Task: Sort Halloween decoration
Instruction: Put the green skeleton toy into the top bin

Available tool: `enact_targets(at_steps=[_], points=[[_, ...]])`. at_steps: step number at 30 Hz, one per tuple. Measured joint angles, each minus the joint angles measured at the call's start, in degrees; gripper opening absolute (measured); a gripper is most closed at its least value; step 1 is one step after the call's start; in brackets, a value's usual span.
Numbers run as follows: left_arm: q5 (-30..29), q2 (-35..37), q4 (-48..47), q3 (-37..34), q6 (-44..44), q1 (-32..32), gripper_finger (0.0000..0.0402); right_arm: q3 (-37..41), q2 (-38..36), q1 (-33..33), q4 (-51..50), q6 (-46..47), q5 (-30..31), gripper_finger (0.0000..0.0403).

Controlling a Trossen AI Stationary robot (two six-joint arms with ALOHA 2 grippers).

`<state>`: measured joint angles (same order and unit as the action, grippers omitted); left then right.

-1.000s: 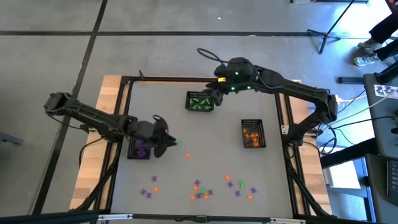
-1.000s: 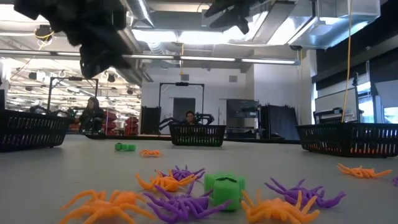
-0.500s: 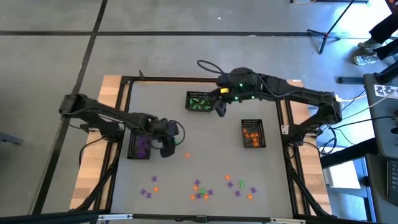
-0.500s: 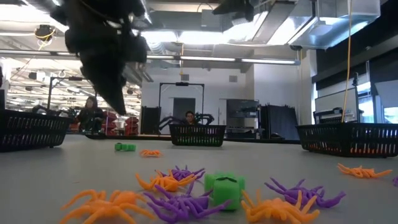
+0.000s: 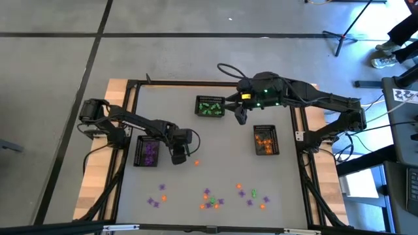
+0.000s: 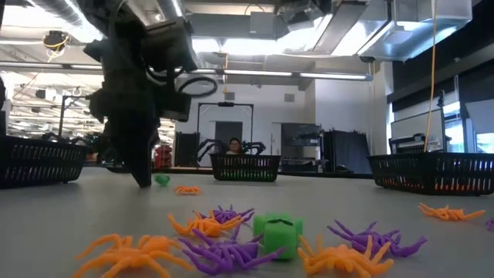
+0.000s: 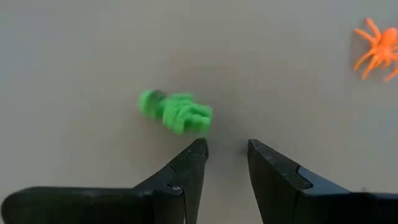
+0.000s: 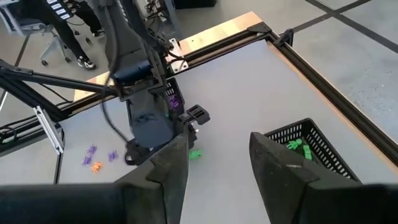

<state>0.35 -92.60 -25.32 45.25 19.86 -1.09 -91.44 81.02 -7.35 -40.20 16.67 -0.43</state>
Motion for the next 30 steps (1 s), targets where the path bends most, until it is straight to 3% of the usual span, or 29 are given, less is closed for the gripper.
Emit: enact_targets(at_steps=[12, 22, 30], points=[[-0.82, -1.93, 3.03, 0.25, 5.01, -0.03, 0.0116, 0.04, -1.76, 0.0, -2.99, -1.57, -0.26, 0.0167], [-3.77, 1.56, -7.24, 6.46, 9.82, -0.03, 0.0116, 0.04, -4.8, -0.02, -5.13, -4.83, -1.7, 0.0167], [-5.23, 1.38, -7.23, 9.23, 15.99, 2.57, 0.0116, 0.04, -7.45, 0.26, -4.91, -6.97, -3.63, 0.0167]])
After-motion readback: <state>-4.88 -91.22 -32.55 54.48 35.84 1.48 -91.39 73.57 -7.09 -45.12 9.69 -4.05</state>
